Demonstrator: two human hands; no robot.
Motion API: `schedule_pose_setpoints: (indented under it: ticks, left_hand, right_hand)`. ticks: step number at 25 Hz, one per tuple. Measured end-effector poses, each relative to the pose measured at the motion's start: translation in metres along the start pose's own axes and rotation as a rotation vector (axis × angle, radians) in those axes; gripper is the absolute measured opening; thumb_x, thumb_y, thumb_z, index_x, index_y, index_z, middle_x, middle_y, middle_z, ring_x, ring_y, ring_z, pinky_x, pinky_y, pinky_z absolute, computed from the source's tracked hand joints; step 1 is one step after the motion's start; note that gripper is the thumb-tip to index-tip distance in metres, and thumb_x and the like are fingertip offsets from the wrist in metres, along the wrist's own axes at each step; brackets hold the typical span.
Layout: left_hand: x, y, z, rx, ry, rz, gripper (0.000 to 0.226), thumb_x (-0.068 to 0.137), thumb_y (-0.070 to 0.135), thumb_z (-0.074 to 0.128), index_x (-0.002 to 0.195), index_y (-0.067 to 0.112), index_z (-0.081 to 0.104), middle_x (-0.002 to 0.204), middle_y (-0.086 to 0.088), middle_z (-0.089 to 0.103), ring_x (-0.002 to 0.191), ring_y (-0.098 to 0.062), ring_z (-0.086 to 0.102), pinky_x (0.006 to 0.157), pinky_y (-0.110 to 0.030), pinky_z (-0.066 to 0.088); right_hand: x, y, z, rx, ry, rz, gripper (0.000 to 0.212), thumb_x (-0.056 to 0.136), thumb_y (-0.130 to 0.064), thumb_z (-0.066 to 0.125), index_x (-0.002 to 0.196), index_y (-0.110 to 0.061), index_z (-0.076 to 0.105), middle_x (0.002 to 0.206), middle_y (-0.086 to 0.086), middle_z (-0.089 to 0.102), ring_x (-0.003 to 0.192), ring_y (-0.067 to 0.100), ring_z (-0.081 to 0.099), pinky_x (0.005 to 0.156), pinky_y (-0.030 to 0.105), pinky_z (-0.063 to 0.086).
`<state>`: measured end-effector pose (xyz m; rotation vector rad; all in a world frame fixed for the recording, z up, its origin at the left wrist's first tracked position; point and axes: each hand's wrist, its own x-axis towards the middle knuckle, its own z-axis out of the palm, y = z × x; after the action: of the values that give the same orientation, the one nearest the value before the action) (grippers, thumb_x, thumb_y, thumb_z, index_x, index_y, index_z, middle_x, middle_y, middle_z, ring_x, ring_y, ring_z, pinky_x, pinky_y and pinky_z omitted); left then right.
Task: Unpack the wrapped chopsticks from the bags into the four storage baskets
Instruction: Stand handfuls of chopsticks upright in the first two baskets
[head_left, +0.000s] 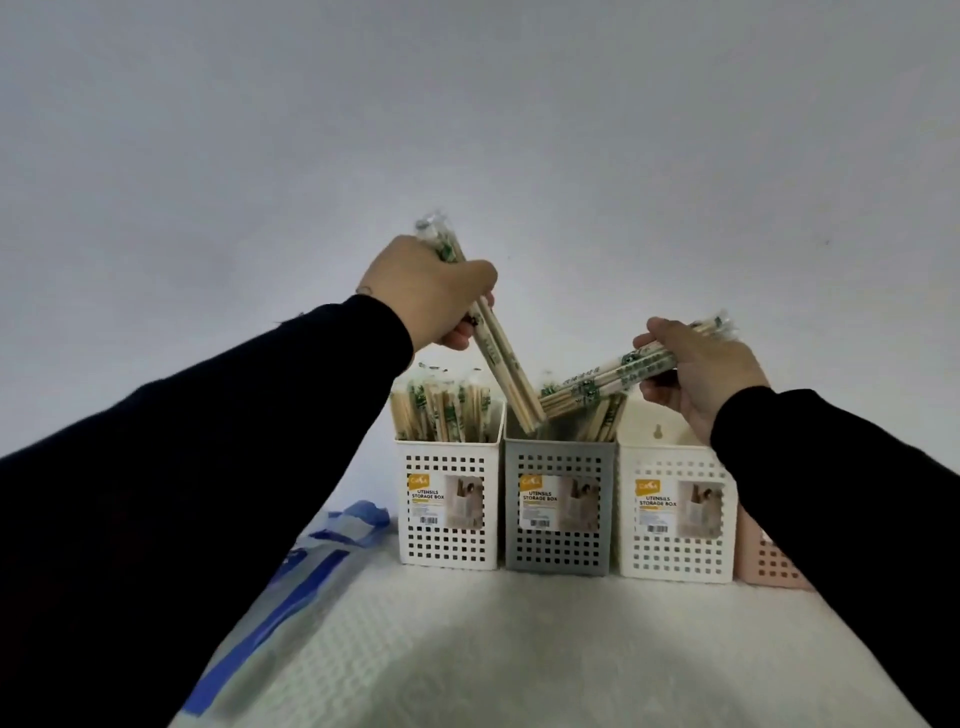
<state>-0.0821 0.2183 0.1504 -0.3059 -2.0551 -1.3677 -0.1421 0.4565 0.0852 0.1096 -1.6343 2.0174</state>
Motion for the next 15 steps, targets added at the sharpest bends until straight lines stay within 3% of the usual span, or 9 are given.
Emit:
schedule_pose_setpoints:
  ticks: [3,6,9,11,13,15]
  left_hand:
    - [0.021,-0.008,0.018,0.074,0.044,0.036,0.021,0.077,0.018,0.062,0.071,0.001,0.072,0.052,-0.008,0.064,0.040,-0.020,0.059,0.053,-0.035,0.060]
    - [0.037,-0.022,0.043,0.200,-0.020,0.026,0.026,0.079,0.023,0.062,0.077,0.000,0.072,0.058,-0.011,0.069,0.047,-0.023,0.065,0.062,-0.039,0.062]
    - [0.042,-0.041,0.069,0.353,-0.133,-0.004,0.027,0.082,0.029,0.063,0.076,0.004,0.067,0.053,-0.006,0.067,0.042,-0.017,0.064,0.054,-0.028,0.058]
    - [0.038,-0.055,0.086,0.468,-0.182,-0.037,0.028,0.083,0.035,0.065,0.076,0.007,0.065,0.050,-0.002,0.065,0.041,-0.014,0.063,0.051,-0.022,0.051]
    - [0.032,-0.063,0.097,0.554,-0.241,-0.071,0.037,0.083,0.044,0.067,0.083,0.007,0.066,0.050,-0.001,0.065,0.046,-0.013,0.063,0.052,-0.024,0.050]
    - [0.025,-0.067,0.102,0.588,-0.275,-0.041,0.047,0.081,0.049,0.070,0.091,0.004,0.062,0.063,-0.001,0.064,0.057,-0.013,0.061,0.053,-0.026,0.049]
  right_hand:
    - [0.011,0.001,-0.002,-0.151,-0.042,-0.061,0.025,0.078,-0.031,0.070,0.075,-0.006,0.073,0.073,0.022,0.061,0.046,0.026,0.051,0.043,0.025,0.046]
    - [0.011,0.001,0.006,-0.336,-0.089,-0.118,0.033,0.076,-0.039,0.071,0.082,-0.007,0.071,0.075,0.022,0.063,0.049,0.024,0.050,0.046,0.028,0.043]
    - [0.010,0.005,0.017,-0.701,-0.073,-0.107,0.068,0.073,-0.058,0.068,0.123,-0.015,0.056,0.077,0.004,0.058,0.060,0.020,0.051,0.056,0.027,0.040]
    - [0.005,0.007,0.025,-0.904,-0.120,-0.088,0.077,0.074,-0.063,0.064,0.133,-0.015,0.049,0.076,0.002,0.058,0.058,0.018,0.055,0.048,0.024,0.040]
    - [0.000,0.008,0.032,-0.996,-0.165,-0.036,0.066,0.076,-0.060,0.064,0.118,-0.009,0.055,0.074,0.006,0.061,0.053,0.020,0.058,0.041,0.023,0.042]
    - [-0.002,0.007,0.037,-1.008,-0.185,0.020,0.047,0.077,-0.050,0.069,0.089,-0.006,0.057,0.060,0.007,0.056,0.042,0.020,0.055,0.038,0.021,0.040]
